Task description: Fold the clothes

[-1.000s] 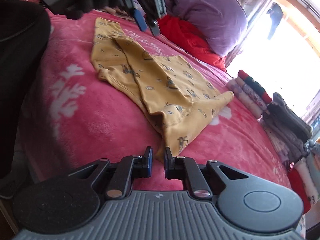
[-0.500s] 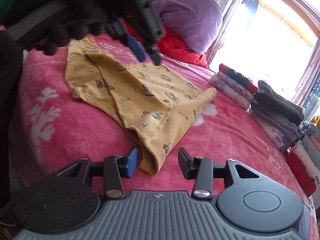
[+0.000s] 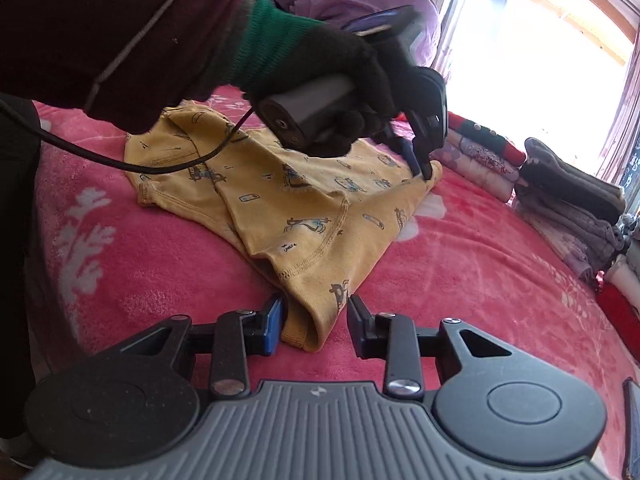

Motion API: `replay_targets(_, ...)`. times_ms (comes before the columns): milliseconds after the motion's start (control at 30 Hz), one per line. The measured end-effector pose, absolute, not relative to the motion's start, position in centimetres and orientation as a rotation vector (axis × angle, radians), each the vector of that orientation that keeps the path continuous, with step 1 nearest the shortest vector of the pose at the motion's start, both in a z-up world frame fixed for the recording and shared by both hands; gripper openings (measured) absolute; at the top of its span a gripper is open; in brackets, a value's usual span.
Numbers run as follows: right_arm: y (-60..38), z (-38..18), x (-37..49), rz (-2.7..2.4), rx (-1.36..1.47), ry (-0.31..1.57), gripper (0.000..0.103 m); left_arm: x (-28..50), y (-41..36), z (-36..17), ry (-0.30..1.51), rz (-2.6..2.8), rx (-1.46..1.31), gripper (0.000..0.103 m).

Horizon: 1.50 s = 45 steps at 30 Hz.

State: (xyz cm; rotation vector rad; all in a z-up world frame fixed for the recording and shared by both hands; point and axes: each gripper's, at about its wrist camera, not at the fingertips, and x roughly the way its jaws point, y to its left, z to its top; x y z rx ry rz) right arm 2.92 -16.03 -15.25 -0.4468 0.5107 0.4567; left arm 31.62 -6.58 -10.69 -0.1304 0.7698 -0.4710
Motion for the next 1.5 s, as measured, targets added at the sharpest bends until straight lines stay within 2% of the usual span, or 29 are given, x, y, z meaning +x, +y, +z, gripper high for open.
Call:
replay_targets(100,-16.1,-15.3,3.2,0.464,-0.429,0.519,0.035,29.3,-10.6,-10.0,0.697,-0.605,0.117,0.003)
replay_targets(167,-16.2,-15.2,3.4,0.466,-0.417,0.524,0.035,28.1,-11.2,-9.7,0.676,-0.681,0.167,0.003)
replay_targets(467,-16.5,-15.3,3.6,0.469,-0.39,0.53,0.035,33.1,-2.5,-10.7,0.728,-0.463,-0.277,0.004)
replay_targets(733,-16.6,-15.4,3.8,0.474,-0.381,0.537,0.034,36.6,-1.6,-13.6,0.819,-0.482,-0.548,0.006)
replay_targets(1167,-16.6,-15.5,4.0,0.474,-0.374,0.54,0.035,39.1,-1.9,-15.2,0.867,-0.509,-0.695,0.006)
replay_targets(1233,-16.6,-15.5,3.9,0.473,-0.375,0.539,0.035,39.0,-2.1,-15.0,0.86,-0.512,-0.671,0.006)
replay_targets(1300,-16.5,-15.5,3.9,0.473,-0.376,0.538,0.035,38.8,-2.5,-14.7,0.851,-0.511,-0.628,0.0)
replay_targets(1500,-16.6,-15.5,3.9,0.473,-0.373,0.539,0.035,37.8,-2.2,-13.1,0.788,-0.503,-0.57,0.0)
